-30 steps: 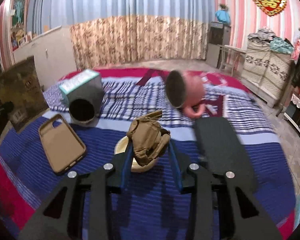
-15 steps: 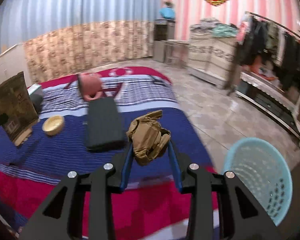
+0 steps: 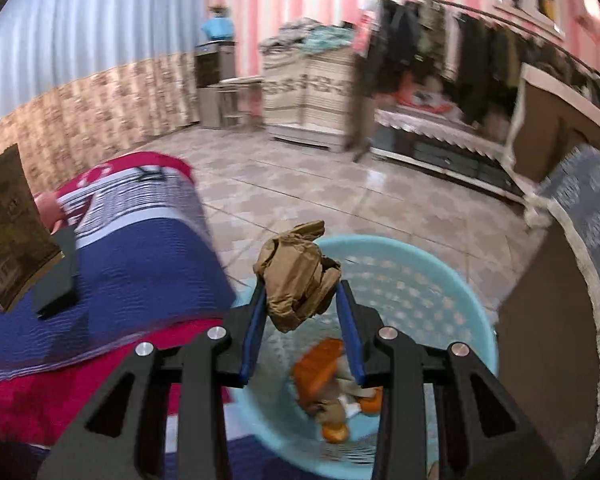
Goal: Collect trash
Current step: 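Carry the paper scrap and khaki cloth over the blue basket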
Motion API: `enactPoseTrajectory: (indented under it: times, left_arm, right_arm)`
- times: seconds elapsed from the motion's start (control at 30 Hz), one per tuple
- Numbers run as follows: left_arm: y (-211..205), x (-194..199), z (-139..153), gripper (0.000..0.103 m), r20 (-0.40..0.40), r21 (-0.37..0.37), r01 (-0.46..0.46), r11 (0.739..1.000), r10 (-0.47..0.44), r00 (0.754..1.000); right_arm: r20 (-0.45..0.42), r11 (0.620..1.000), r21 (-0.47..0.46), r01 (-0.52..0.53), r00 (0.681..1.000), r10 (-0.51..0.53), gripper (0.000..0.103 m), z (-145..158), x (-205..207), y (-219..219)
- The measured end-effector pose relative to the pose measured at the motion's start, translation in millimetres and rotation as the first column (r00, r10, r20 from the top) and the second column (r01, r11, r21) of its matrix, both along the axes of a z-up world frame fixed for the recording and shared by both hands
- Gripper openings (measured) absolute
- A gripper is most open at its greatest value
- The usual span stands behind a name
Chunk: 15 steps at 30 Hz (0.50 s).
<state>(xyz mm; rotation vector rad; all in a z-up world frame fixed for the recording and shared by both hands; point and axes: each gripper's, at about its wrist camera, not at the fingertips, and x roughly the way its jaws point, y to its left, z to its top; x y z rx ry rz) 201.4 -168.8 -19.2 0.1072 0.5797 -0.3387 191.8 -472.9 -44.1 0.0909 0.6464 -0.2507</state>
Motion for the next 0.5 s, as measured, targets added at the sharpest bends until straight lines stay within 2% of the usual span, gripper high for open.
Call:
enactPoseTrajectory:
  times: [0.2, 0.5]
  left_arm:
    - [-62, 5, 3, 0.001, -0.001, -0.012, 0.104, 0.995, -0.104, 0.995]
    - [-138, 9, -7, 0.001, -0.041, -0.031, 0.229, 0.973, -0.23, 0.972]
  right_arm:
    - [-0.016, 0.995, -0.004, 0.098, 0.995, -0.098, 0.036, -5, -3, -45]
    - [-0.024, 0.984, 0.003, 0.178, 0.984, -0.178, 0.036, -11, -14, -76]
